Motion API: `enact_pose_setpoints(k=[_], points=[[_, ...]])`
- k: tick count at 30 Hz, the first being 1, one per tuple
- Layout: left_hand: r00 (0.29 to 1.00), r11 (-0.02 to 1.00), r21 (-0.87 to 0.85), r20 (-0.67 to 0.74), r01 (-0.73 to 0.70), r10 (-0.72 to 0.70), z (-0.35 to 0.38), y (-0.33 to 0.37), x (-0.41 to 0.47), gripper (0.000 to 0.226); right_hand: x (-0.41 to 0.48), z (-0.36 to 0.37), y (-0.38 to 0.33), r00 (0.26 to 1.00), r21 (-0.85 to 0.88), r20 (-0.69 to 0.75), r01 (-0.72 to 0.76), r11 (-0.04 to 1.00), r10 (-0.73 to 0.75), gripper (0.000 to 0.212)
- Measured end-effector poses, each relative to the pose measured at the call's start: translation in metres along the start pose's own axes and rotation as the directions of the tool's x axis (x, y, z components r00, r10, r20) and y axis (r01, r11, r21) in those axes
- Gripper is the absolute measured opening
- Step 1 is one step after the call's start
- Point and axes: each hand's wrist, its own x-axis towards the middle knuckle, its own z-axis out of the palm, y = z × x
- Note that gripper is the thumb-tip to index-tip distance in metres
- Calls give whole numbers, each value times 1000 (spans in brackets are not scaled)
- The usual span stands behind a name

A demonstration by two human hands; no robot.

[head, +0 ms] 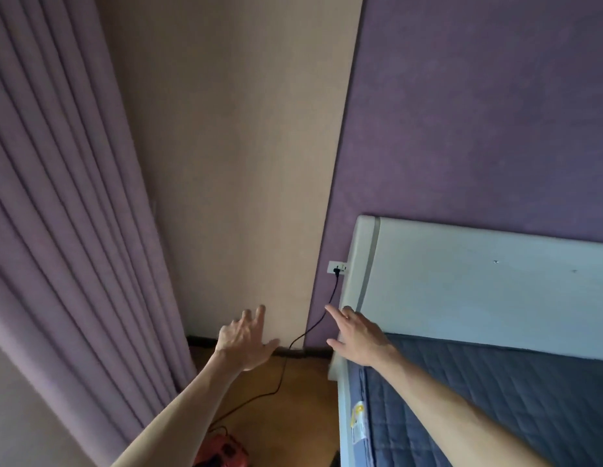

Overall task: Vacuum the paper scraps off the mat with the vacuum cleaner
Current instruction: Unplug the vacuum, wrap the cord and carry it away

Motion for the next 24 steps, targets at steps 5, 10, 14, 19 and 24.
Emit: enact_pose_setpoints(k=[5,10,14,19,24], points=[[996,996,29,-32,-85,86,0,27,26,79,-3,-14,29,998,-15,-53,-20,1000,19,67],[989,988,64,-38,-142,144,2,52,56,81,7,-23,61,995,-8,-80,-69,998,68,62],[985,983,86,-48,-163,168,-2,71,87,78,25,-25,90,991,9,-96,-92,996,92,62],[984,976,137,-33,-169,175,-3,94,131,75,60,-25,132,989,36,-110,-96,995,99,60],[981,959,224,-44,-175,189,2,113,177,73,96,-23,171,990,47,-96,-102,994,106,64]])
